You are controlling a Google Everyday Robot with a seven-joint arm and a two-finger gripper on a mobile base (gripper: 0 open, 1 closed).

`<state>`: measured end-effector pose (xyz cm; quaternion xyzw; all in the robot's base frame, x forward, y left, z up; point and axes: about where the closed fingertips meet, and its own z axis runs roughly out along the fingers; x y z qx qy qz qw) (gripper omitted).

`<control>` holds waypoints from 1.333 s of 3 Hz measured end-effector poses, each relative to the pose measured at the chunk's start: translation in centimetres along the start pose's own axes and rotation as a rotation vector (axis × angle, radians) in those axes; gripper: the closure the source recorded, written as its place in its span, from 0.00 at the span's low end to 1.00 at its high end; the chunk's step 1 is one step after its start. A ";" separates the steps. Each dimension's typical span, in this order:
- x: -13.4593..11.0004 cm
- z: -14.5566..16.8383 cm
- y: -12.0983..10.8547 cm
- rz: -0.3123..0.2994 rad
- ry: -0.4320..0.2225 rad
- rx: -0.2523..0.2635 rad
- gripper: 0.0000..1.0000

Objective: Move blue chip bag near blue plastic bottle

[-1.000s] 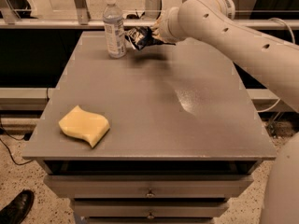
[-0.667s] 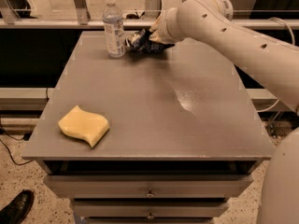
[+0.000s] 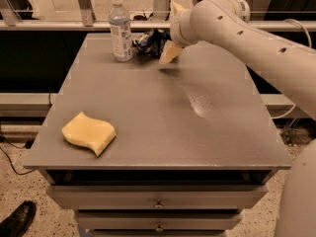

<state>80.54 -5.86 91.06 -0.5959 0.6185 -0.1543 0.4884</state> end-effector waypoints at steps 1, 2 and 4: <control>1.5 -2.5 -0.5 0.044 -0.007 -0.017 0.00; 5.8 -7.6 -1.7 0.143 -0.043 -0.058 0.00; 11.1 -16.8 -4.6 0.224 -0.132 -0.057 0.00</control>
Offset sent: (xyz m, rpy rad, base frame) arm -0.0779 -0.1886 0.0715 0.3008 0.1817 -0.0215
